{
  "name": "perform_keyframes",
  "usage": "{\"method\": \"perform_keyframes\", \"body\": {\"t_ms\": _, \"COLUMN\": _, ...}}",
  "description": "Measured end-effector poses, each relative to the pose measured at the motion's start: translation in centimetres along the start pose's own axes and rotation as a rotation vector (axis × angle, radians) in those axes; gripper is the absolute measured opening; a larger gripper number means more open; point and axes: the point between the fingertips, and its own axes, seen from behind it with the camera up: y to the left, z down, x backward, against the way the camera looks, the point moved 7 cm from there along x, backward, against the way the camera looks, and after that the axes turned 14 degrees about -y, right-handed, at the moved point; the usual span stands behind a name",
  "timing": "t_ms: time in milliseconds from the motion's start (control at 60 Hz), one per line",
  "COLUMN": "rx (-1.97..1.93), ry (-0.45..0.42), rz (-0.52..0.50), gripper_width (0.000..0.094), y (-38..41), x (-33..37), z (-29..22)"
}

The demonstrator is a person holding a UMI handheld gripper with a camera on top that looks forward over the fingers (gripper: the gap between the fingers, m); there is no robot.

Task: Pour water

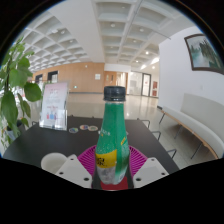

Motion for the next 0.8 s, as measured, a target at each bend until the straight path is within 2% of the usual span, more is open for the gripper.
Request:
{"method": "perform_keyframes", "body": {"t_ms": 150, "rx": -0.015, "ry": 0.083, "rz": -0.002, "gripper_width": 0.0418, "y": -0.1, "x": -0.1, "z": 6.0}}
{"method": "perform_keyframes", "body": {"t_ms": 183, "rx": -0.016, "ry": 0.029, "rz": -0.002, "gripper_width": 0.0415, "y": -0.3, "x": -0.3, "z": 5.7}}
{"method": "perform_keyframes", "body": {"t_ms": 267, "rx": -0.030, "ry": 0.016, "rz": 0.017, "gripper_width": 0.0438, "y": -0.5, "x": 0.0, "z": 6.0}}
{"method": "perform_keyframes", "body": {"t_ms": 383, "rx": -0.028, "ry": 0.044, "rz": 0.016, "gripper_width": 0.0590, "y": -0.3, "x": 0.2, "z": 5.7}}
{"method": "perform_keyframes", "body": {"t_ms": 467, "rx": -0.070, "ry": 0.103, "rz": 0.013, "gripper_width": 0.0872, "y": 0.1, "x": 1.1, "z": 6.0}}
{"method": "perform_keyframes", "body": {"t_ms": 500, "rx": -0.078, "ry": 0.112, "rz": 0.017, "gripper_width": 0.0825, "y": 0.0, "x": 1.8, "z": 5.6}}
{"method": "perform_keyframes", "body": {"t_ms": 567, "rx": -0.063, "ry": 0.131, "rz": 0.042, "gripper_width": 0.0870, "y": -0.3, "x": 3.8, "z": 4.6}}
{"method": "perform_keyframes", "body": {"t_ms": 800, "rx": -0.079, "ry": 0.158, "rz": 0.052, "gripper_width": 0.0857, "y": 1.4, "x": 13.9, "z": -0.3}}
